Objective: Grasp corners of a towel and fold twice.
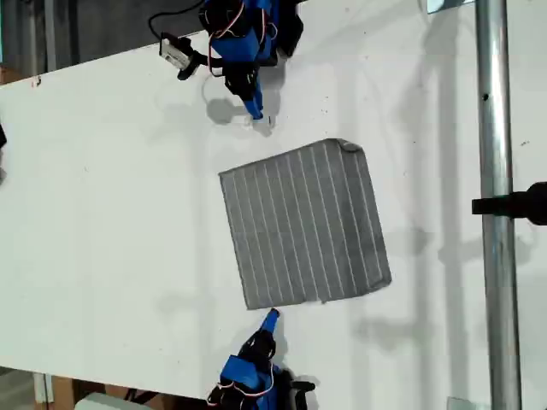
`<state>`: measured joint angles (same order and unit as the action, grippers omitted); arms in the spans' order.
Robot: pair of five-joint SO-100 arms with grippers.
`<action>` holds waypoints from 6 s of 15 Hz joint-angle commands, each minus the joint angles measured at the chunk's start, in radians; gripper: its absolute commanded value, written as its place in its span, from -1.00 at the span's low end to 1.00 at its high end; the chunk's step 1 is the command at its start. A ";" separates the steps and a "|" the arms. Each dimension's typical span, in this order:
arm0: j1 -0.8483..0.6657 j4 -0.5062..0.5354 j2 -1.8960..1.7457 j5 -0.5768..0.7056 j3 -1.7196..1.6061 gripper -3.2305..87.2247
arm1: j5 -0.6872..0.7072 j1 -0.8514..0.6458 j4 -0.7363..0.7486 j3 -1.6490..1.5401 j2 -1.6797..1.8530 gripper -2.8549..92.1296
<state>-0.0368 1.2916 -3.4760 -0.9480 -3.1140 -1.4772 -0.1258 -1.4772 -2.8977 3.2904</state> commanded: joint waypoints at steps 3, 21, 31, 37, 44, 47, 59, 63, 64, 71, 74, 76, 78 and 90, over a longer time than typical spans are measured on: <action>-0.009 -0.005 -0.002 0.005 -0.006 -0.78 | -0.006 -0.012 -0.011 0.009 -0.006 -0.72; -0.009 -0.005 -0.002 0.005 -0.006 -0.78 | -0.006 -0.012 -0.011 0.009 -0.006 -0.72; -0.146 -0.003 -0.002 -0.761 -0.006 -0.82 | -0.006 -0.012 -0.011 0.009 -0.006 -0.72; -0.183 -0.038 -0.003 -0.607 -0.003 -0.99 | 0.018 0.043 0.190 0.051 0.005 -0.94; -0.178 -0.061 -0.003 -0.511 -0.006 -0.99 | 0.390 0.167 0.442 0.540 -0.512 -0.94; -0.178 -0.063 -0.003 -0.499 -0.006 -0.99 | 0.525 0.328 0.233 1.000 -1.020 -0.94; -0.176 -0.072 -0.003 -0.489 -0.006 -0.99 | 0.380 0.661 -0.018 1.439 -1.612 -0.32; -0.178 -0.072 -0.003 -0.491 -0.006 -0.99 | 0.256 0.684 -0.025 1.466 -1.827 -0.33; -0.176 -0.072 -0.003 -0.491 -0.006 -0.99 | 0.245 0.699 -0.021 1.497 -1.870 -0.32; -0.179 -0.075 -0.003 -0.489 -0.006 -0.99 | 0.215 0.747 0.135 1.644 -2.171 -0.29; -0.179 -0.075 -0.003 -0.489 -0.006 -0.99 | 0.213 0.710 0.137 1.643 -2.246 -0.29; -0.179 -0.075 -0.003 -0.489 -0.006 -0.99 | 0.212 0.699 0.137 1.643 -2.279 -0.31; -0.179 -0.075 -0.003 -0.488 -0.006 -0.99 | 0.206 0.696 0.196 1.631 -2.299 -0.51; -0.012 -0.141 0.620 -0.683 0.508 -1.00 | 0.227 0.644 0.267 1.632 -2.290 -0.94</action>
<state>-0.0951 1.2011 -3.1293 -1.6168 -2.8026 -1.2640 0.5538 -1.2149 -1.2778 0.9817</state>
